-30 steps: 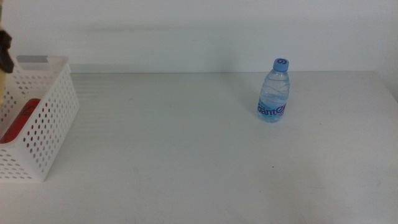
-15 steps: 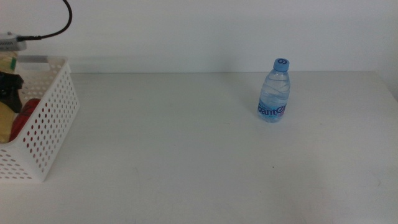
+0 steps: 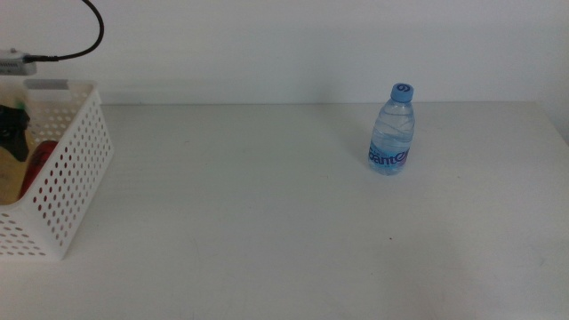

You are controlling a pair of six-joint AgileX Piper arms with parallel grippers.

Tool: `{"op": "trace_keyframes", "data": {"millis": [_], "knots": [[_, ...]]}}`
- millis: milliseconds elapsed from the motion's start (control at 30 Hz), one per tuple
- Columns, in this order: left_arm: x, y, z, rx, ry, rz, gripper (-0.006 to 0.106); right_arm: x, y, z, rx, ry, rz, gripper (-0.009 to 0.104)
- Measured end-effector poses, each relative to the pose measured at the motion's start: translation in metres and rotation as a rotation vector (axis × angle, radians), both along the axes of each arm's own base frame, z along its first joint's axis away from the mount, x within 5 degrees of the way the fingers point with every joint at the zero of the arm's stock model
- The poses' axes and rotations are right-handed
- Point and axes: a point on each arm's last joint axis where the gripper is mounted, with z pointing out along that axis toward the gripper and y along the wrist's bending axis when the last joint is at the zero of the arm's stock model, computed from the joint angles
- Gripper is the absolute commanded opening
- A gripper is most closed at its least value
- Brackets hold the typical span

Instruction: Use arms to grab the bottles and put them into the dustbin to the left of the table.

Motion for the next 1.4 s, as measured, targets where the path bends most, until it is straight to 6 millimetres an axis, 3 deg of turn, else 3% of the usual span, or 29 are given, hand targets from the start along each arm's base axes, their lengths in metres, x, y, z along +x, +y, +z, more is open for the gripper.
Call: {"op": "trace_keyframes", "data": {"millis": [233, 433, 700, 900, 1067, 1400], "knots": [[-0.003, -0.004, 0.013, -0.026, -0.031, -0.005, 0.09, 0.0, 0.0, 0.0, 0.0, 0.0, 0.0, 0.071], [-0.012, -0.02, 0.043, -0.048, -0.094, -0.023, 0.09, 0.0, 0.0, 0.0, 0.0, 0.0, 0.0, 0.071], [-0.025, -0.092, 0.09, -0.063, -0.223, -0.188, 0.09, 0.0, 0.0, 0.0, 0.0, 0.0, 0.0, 0.071], [-0.06, -0.139, 0.099, -0.081, -0.328, -0.264, 0.09, 0.0, 0.0, 0.0, 0.0, 0.0, 0.0, 0.071], [-0.101, -0.171, 0.1, -0.089, -0.461, -0.345, 0.09, 0.0, 0.0, 0.0, 0.0, 0.0, 0.0, 0.071], [-0.17, -0.208, 0.086, -0.213, -0.51, -0.461, 0.09, 0.0, 0.0, 0.0, 0.0, 0.0, 0.0, 0.071]]}}
